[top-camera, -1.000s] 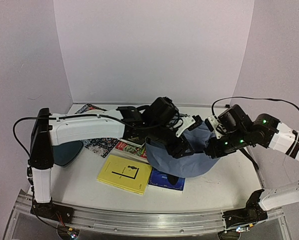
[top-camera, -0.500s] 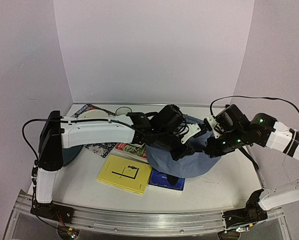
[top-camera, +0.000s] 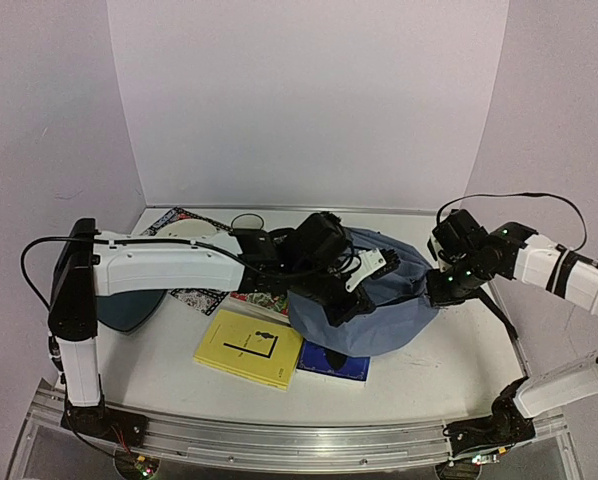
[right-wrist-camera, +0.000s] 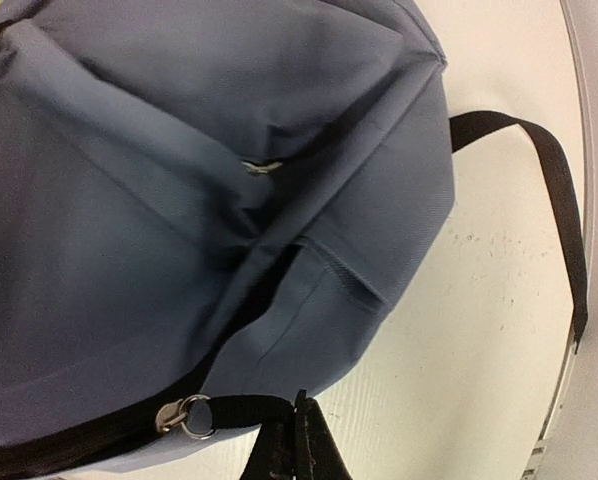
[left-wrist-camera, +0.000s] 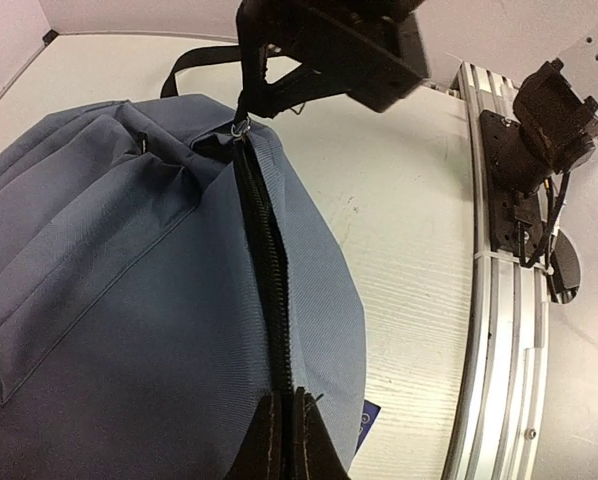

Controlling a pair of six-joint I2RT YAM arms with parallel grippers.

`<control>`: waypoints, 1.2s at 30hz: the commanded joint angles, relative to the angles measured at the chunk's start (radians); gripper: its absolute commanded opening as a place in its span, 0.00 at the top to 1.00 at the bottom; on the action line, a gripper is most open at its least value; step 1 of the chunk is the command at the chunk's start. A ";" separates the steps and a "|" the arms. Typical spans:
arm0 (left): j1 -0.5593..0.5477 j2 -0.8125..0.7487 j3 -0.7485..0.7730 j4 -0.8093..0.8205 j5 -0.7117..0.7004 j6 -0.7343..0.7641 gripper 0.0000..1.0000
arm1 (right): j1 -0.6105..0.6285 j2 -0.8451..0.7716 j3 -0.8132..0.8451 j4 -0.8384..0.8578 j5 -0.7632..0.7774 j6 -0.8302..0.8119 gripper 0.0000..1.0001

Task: Pack the student bag
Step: Unzip the largest pocket of the student bag, then place the student bag on the book, then hold the largest pocket of the student bag.

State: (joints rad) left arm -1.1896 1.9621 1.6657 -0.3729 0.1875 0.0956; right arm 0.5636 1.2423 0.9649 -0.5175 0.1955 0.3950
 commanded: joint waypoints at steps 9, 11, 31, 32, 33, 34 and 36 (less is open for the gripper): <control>-0.004 -0.164 -0.157 0.034 0.017 -0.056 1.00 | -0.207 0.180 0.016 0.026 -0.014 -0.060 1.00; -0.003 -0.163 -0.153 0.037 -0.001 -0.082 1.00 | -0.206 0.179 0.017 0.057 -0.116 -0.080 0.96; 0.201 -0.368 -0.284 -0.059 -0.250 -0.622 0.31 | 0.083 0.124 0.172 0.011 -0.196 -0.113 0.27; 0.209 -0.373 -0.302 -0.063 -0.249 -0.643 0.31 | 0.105 0.134 0.183 0.012 -0.196 -0.114 0.25; 0.225 -0.379 -0.324 -0.064 -0.239 -0.674 0.30 | 0.132 0.156 0.202 0.018 -0.196 -0.113 0.22; 0.237 -0.377 -0.339 -0.064 -0.225 -0.697 0.30 | 0.149 0.178 0.217 0.026 -0.196 -0.113 0.19; 0.251 -0.367 -0.351 -0.064 -0.200 -0.720 0.30 | 0.177 0.202 0.234 0.037 -0.196 -0.113 0.16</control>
State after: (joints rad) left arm -0.9535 1.6047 1.3548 -0.3992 -0.0444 -0.4961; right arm 0.6899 1.3830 1.1431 -0.4557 -0.0139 0.2840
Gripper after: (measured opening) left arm 0.694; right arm 0.817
